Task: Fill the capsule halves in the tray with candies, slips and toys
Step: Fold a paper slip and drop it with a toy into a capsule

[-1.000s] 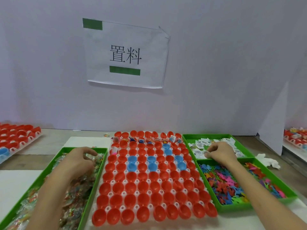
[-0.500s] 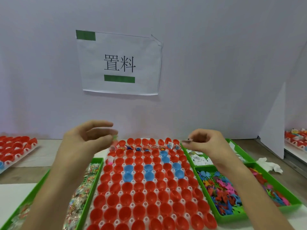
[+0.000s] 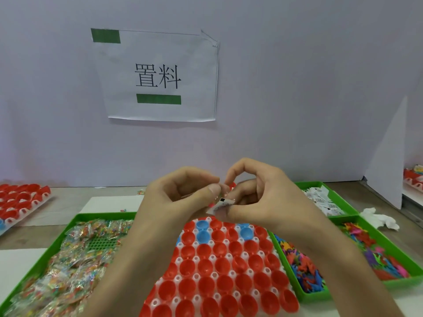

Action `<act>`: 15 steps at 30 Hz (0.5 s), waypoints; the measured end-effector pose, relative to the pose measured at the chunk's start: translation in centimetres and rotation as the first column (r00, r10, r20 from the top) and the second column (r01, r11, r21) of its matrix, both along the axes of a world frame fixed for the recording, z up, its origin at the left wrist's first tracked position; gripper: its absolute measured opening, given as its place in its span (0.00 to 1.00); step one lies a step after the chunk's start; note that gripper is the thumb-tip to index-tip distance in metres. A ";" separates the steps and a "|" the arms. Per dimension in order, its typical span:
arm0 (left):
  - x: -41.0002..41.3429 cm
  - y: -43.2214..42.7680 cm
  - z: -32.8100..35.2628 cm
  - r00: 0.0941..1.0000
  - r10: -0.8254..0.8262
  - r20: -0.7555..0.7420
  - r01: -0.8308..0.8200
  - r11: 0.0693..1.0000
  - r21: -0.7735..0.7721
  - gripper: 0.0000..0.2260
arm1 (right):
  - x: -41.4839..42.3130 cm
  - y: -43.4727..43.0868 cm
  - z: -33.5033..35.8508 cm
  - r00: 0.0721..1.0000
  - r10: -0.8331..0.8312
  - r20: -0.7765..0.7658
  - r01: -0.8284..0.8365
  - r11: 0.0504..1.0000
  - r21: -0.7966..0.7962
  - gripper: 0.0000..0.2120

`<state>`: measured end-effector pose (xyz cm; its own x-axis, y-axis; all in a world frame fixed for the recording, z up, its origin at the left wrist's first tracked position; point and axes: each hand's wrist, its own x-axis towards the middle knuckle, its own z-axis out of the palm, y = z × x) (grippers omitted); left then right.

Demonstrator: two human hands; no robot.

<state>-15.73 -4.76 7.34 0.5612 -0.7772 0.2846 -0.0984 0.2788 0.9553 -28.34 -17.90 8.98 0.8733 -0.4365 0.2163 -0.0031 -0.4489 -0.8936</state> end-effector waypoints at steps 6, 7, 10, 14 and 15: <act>0.0 0.1 0.2 0.990 -0.086 0.113 0.086 0.996 0.002 0.13 | -0.5 -0.9 -0.2 0.999 0.026 0.031 -0.028 0.998 0.063 0.13; -0.1 0.2 0.2 0.985 -0.096 0.143 0.095 0.995 0.011 0.13 | -0.6 -1.0 -0.2 0.999 0.038 0.035 -0.041 0.997 0.069 0.13; -0.3 0.1 0.3 0.981 -0.069 0.180 0.068 0.998 0.008 0.14 | -0.7 -1.3 -0.3 0.997 0.071 0.038 -0.073 0.995 0.071 0.14; -0.3 -0.2 -0.2 0.991 0.078 0.113 -0.078 0.997 -0.003 0.10 | -1.8 -2.2 -0.1 0.955 0.258 -0.146 -0.258 0.966 0.021 0.22; -0.2 -0.2 -0.3 0.989 0.099 0.110 -0.100 0.995 0.008 0.11 | -2.3 -2.9 -0.2 0.944 0.248 -0.220 -0.260 0.965 -0.029 0.21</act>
<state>-15.91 -4.97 7.01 0.6020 -0.7233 0.3383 -0.2290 0.2495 0.9409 -30.61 -20.83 8.82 0.9819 -0.1865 0.0316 -0.0692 -0.5097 -0.8575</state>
